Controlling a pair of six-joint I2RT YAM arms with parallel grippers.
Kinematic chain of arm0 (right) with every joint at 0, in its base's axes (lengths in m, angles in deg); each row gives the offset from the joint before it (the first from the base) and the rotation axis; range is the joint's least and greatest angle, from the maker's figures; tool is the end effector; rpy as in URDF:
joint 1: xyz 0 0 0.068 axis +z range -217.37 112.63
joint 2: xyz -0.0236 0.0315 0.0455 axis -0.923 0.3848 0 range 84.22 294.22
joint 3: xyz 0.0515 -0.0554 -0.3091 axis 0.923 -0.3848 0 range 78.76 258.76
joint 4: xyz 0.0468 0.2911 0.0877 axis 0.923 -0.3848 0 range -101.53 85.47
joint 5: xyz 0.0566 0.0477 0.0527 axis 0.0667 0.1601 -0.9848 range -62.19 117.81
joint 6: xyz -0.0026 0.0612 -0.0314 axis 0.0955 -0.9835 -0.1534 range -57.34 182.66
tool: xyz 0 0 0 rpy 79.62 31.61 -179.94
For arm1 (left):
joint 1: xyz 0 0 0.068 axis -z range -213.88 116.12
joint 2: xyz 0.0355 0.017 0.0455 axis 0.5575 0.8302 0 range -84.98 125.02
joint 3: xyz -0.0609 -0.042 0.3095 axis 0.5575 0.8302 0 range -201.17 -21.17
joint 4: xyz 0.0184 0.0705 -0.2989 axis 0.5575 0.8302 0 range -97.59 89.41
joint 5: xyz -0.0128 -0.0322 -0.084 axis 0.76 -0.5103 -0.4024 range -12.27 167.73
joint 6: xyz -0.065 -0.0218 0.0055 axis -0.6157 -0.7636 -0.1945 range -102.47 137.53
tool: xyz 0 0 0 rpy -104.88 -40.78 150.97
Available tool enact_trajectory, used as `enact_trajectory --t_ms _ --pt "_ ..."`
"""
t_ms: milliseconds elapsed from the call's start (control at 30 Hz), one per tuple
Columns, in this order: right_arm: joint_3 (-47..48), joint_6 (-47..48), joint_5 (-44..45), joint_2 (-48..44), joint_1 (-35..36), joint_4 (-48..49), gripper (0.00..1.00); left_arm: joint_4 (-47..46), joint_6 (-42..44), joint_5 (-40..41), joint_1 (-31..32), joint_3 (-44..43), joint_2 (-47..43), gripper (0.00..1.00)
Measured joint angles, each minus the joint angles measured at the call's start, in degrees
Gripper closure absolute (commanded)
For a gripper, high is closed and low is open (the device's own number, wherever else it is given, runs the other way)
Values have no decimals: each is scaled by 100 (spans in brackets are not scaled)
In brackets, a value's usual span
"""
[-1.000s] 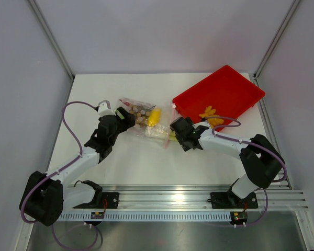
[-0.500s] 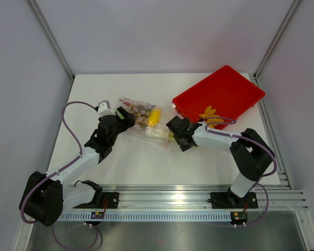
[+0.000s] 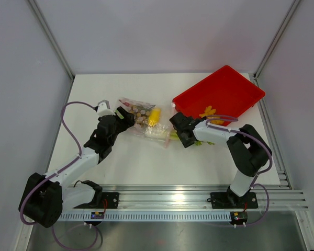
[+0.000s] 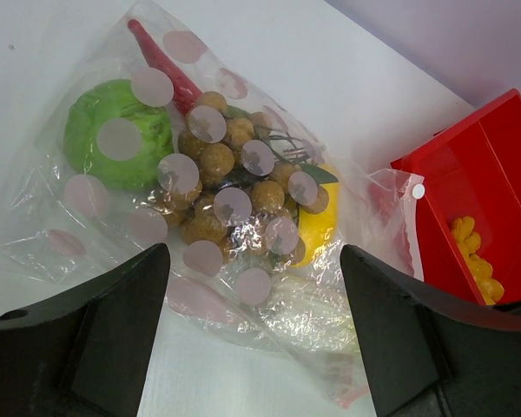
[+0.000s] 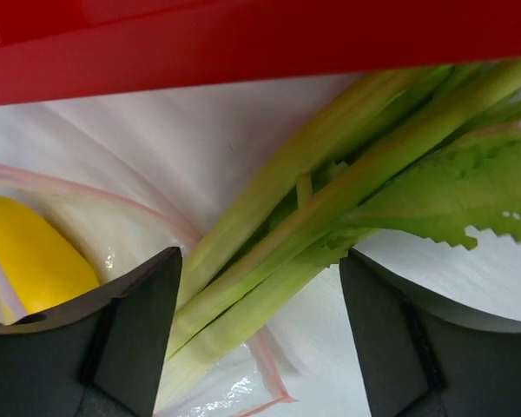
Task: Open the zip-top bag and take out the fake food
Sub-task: Pick up the fake vegetable from the zipper food storage bag.
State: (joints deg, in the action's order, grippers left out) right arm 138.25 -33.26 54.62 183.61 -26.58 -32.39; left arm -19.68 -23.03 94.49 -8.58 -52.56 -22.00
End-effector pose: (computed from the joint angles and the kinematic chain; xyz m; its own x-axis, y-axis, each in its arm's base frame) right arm 0.3051 0.2301 0.1632 -0.3791 0.8455 -0.3762 0.7439 0.5202 0.4195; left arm 0.2604 -0.1054 0.2451 -0.3355 -0.5301 -0.7787 -0.0718 0.8386 -0.5400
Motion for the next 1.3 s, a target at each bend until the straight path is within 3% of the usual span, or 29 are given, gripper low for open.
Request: enact_trajectory --t_ms 167,200,233,333,567,600,933,1300 --pt "72 188 -118 166 -131 -57 45 0 0 2 -2 0 0 17" --pt "72 229 -136 177 -144 -57 52 0 0 2 -2 0 0 17" --pt "74 275 -144 179 -164 -59 67 0 0 2 -2 0 0 17" --pt "83 385 -168 179 -177 -59 85 0 0 2 -2 0 -2 17" --pt "90 675 -299 179 -168 37 95 0 2 4 -2 0 0 16" --pt "90 721 -302 179 -151 61 100 0 2 15 -2 0 9 15" --pt "-9 1047 -411 59 9 463 100 -9 -249 -308 -409 -37 708 15" --pt "-284 1416 -424 -271 96 1106 100 417 -1062 -435 -625 -35 560 15"
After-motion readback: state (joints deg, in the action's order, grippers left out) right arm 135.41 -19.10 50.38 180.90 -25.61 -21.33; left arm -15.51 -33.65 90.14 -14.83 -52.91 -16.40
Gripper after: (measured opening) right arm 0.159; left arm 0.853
